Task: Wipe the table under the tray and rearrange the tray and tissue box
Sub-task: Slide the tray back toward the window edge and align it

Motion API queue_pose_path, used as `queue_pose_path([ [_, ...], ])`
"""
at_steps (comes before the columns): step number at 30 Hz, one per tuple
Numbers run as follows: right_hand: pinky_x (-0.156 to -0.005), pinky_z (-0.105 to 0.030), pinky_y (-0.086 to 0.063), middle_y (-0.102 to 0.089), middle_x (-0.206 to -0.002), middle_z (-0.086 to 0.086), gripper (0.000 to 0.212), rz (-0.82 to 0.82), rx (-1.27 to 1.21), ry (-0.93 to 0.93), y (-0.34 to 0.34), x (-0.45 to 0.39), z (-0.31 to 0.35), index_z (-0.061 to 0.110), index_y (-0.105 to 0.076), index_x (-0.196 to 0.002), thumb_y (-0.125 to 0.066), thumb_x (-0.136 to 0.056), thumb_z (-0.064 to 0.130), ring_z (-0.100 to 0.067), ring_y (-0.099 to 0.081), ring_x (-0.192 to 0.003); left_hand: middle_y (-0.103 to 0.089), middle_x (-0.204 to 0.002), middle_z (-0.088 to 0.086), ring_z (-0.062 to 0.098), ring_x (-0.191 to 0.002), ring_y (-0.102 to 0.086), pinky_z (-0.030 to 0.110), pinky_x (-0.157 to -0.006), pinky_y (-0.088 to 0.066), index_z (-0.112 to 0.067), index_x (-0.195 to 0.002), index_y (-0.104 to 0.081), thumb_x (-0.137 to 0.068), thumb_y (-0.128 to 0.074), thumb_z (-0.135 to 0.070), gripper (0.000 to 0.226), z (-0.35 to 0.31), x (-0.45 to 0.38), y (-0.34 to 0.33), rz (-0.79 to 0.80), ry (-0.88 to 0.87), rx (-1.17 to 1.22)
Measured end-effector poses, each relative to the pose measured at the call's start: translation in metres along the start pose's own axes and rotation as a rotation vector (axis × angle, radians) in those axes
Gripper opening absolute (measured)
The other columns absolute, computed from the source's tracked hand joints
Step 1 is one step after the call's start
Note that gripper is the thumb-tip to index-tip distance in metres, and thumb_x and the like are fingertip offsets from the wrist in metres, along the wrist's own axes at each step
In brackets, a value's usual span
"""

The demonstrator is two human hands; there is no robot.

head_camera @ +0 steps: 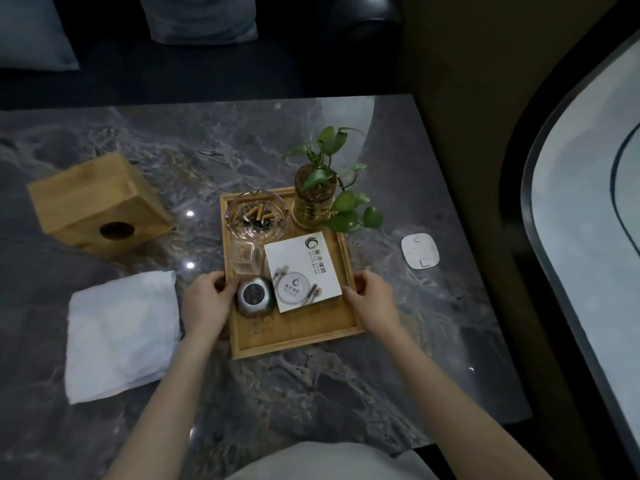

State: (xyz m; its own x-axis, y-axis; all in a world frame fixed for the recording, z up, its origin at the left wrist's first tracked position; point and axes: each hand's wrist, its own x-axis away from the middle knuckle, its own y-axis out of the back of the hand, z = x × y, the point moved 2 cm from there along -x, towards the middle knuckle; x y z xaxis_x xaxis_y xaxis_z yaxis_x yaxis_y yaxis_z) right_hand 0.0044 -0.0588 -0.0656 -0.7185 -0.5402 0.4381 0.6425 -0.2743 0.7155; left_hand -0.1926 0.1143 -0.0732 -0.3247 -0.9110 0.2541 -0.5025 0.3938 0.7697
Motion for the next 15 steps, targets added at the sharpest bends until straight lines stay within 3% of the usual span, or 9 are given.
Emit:
queue_pose_path([
  [8, -0.078, -0.045, -0.050, -0.062, -0.096, -0.011, 0.018, -0.001, 0.232, 0.102, 0.003, 0.000, 0.009, 0.010, -0.051, -0.092, -0.049, -0.091, 0.027, -0.030, -0.059, -0.089, -0.069, -0.069, 0.020, 0.031, -0.064, -0.059, 0.029, -0.056, -0.035, -0.003, -0.068, -0.071, -0.079, -0.066, -0.027, 0.026, -0.015, -0.011, 0.010, 0.021, -0.057, -0.196],
  [12, -0.078, -0.044, -0.049, -0.062, -0.098, -0.012, 0.017, -0.016, 0.238, 0.108, 0.003, 0.002, 0.011, 0.009, -0.050, -0.092, -0.048, -0.092, 0.025, -0.031, -0.059, -0.090, -0.069, -0.070, 0.018, 0.026, -0.061, -0.053, 0.029, -0.056, -0.035, -0.006, -0.067, -0.070, -0.080, -0.064, -0.031, 0.029, -0.017, -0.010, 0.012, 0.007, -0.058, -0.252],
  [15, -0.076, -0.043, -0.047, -0.062, -0.097, -0.014, 0.015, -0.022, 0.249, 0.126, 0.004, 0.003, 0.012, 0.011, -0.046, -0.087, -0.047, -0.092, 0.025, -0.032, -0.059, -0.089, -0.069, -0.074, 0.016, 0.029, -0.068, -0.058, 0.029, -0.056, -0.034, -0.007, -0.071, -0.069, -0.083, -0.060, -0.036, 0.032, -0.017, -0.009, 0.012, -0.007, -0.070, -0.290],
])
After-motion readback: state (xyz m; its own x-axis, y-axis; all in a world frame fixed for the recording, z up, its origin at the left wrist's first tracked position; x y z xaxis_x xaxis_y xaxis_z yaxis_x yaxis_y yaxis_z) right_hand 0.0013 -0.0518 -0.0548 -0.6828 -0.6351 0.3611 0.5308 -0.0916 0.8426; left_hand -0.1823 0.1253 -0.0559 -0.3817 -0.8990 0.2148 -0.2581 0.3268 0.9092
